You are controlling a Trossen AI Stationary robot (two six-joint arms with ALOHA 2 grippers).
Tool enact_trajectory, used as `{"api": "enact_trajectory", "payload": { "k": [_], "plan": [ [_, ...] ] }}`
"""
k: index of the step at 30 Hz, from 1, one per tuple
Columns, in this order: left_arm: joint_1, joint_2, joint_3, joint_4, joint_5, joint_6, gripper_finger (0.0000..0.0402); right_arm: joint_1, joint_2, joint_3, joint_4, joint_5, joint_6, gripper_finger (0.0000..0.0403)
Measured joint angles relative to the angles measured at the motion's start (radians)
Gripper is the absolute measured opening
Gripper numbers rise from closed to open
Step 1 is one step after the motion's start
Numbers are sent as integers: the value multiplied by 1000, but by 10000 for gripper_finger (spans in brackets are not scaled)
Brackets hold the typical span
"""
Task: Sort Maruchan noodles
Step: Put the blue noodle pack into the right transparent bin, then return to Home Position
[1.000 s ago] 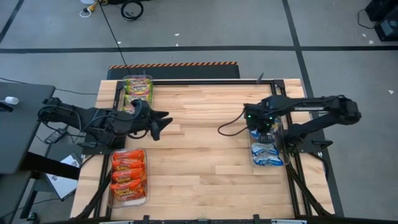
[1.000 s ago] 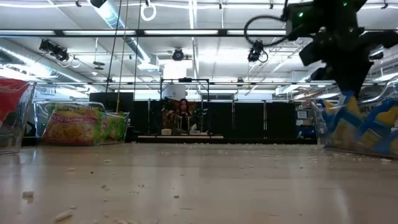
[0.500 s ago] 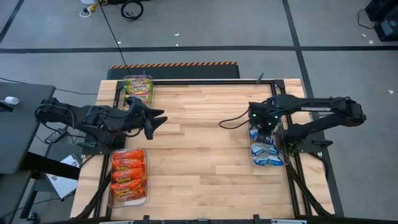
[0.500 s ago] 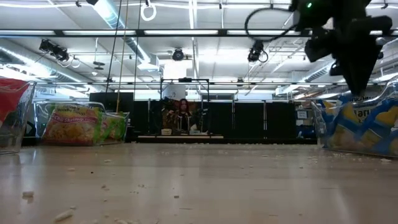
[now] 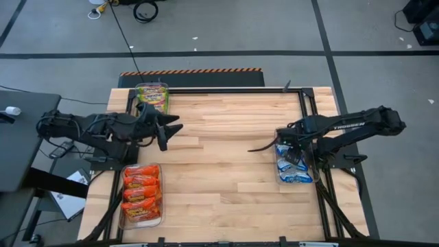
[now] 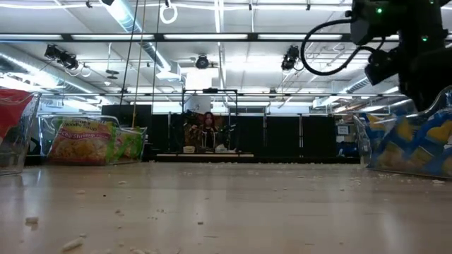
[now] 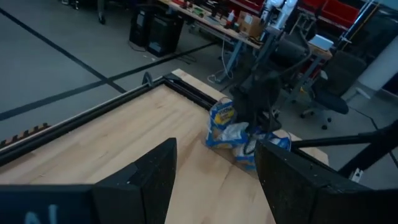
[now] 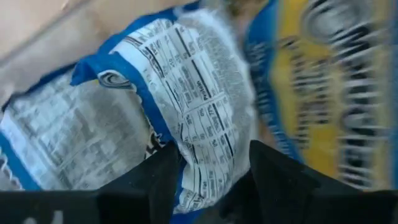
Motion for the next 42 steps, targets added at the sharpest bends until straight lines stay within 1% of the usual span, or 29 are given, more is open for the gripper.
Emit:
{"api": "enact_trajectory", "payload": {
  "k": [2,4,8,10,12,15,18,20,22,24,26,27,28,30,31,32,33,35,39,40,42],
  "plan": [
    [10,-3,0,-3,8,2,219,-12,13,35,-37,47,-2,199],
    [21,-8,0,-5,8,16,219,-25,25,82,-113,111,-28,197],
    [55,-16,0,-1,9,57,219,-55,48,153,-274,313,-136,195],
    [77,-21,0,-6,21,76,219,-76,49,176,-306,380,-173,195],
    [103,-23,0,-2,57,92,219,-90,43,194,-304,379,-199,195],
    [144,-21,0,-5,123,94,219,-92,11,224,-250,324,-204,195],
    [177,-17,0,-9,205,105,219,-59,-59,234,-100,253,-170,192],
    [187,-8,-18,23,273,121,217,-23,-119,224,73,218,-156,185],
    [194,-5,-63,102,366,133,208,18,-182,202,271,208,-161,172],
    [195,-4,-123,258,458,148,190,58,-243,173,474,210,-181,150],
    [194,-6,-191,428,530,163,160,91,-301,149,632,240,-180,117],
    [195,-7,-222,475,549,173,142,107,-331,141,693,255,-181,96],
    [196,-16,-244,486,561,183,120,120,-362,135,733,262,-187,74],
    [208,-72,-269,420,566,205,75,142,-425,129,776,267,-193,27],
    [217,-116,-273,385,567,206,51,150,-458,129,784,260,-195,14],
    [226,-167,-275,343,566,206,29,155,-489,129,782,252,-197,10],
    [237,-218,-275,286,565,206,15,157,-518,128,777,252,-208,15],
    [256,-319,-275,156,534,207,11,156,-581,128,774,257,-266,33],
    [270,-487,-275,-90,378,223,31,156,-685,128,777,237,-378,64],
    [270,-518,-275,-138,363,189,35,156,-705,128,785,229,-381,68],
    [269,-568,-276,-181,365,81,39,156,-738,128,800,210,-291,71]
  ]
}}
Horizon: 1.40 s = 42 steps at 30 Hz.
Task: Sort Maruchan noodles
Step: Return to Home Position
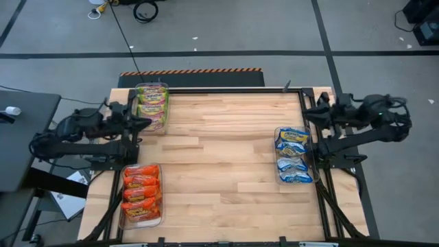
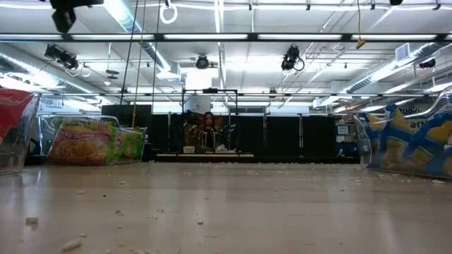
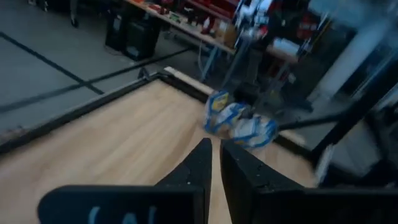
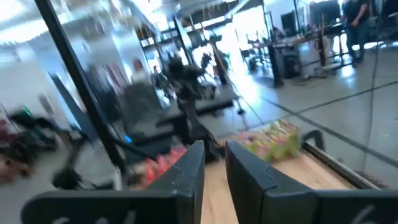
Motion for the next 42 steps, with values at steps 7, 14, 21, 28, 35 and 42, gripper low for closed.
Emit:
{"api": "enact_trajectory", "payload": {
  "k": [7,14,21,28,35,42],
  "plan": [
    [-2,-54,-97,165,51,158,41,0,-52,-99,146,-130,-176,72],
    [-2,-122,-352,485,348,270,41,-4,-133,-335,316,-260,-174,71],
    [-17,-257,-458,588,403,396,41,-4,-336,-429,306,-326,-84,72],
    [-57,-295,-637,833,427,363,41,-5,-321,-476,312,-353,-65,72],
    [-98,-297,-737,972,438,302,41,-6,-334,-638,538,-415,-2,71],
    [-106,-295,-737,954,422,334,41,-20,-334,-823,706,-351,28,73]
  ]
}}
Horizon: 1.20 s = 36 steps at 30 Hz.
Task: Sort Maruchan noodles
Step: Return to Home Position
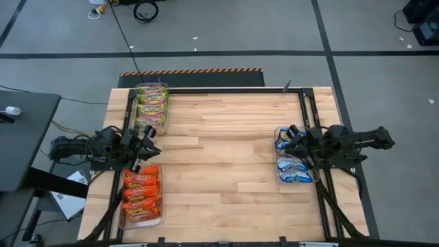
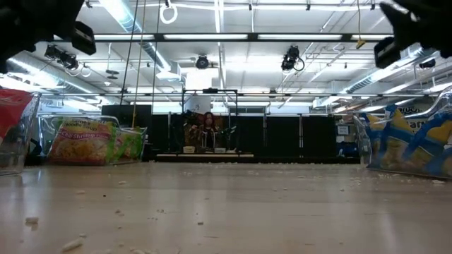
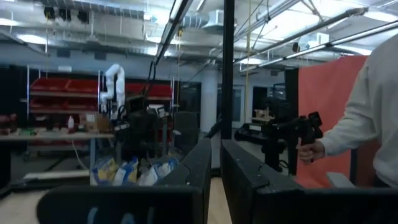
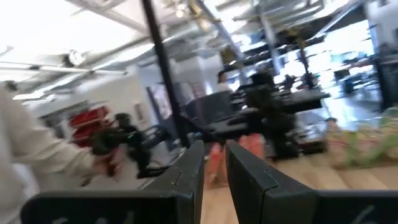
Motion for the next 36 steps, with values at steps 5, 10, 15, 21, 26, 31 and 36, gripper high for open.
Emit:
{"api": "enact_trajectory", "payload": {
  "k": [5,10,15,21,26,31,36],
  "plan": [
    [0,0,0,-75,0,-34,41,-31,1,-24,-26,25,-13,71],
    [0,0,0,-120,-3,-4,41,-106,0,-23,-68,-32,3,71],
    [0,0,0,-174,5,13,41,-210,0,-23,-120,-80,-8,71],
    [0,1,0,-314,6,-35,41,-236,42,-23,-232,195,-114,71],
    [0,7,0,-283,0,-30,41,-237,58,-23,-211,324,-135,71],
    [0,7,-1,-281,-3,-31,41,-237,58,-23,-209,312,-135,71],
    [0,7,-1,-279,-3,-31,41,-237,58,-23,-207,311,-135,71]
  ]
}}
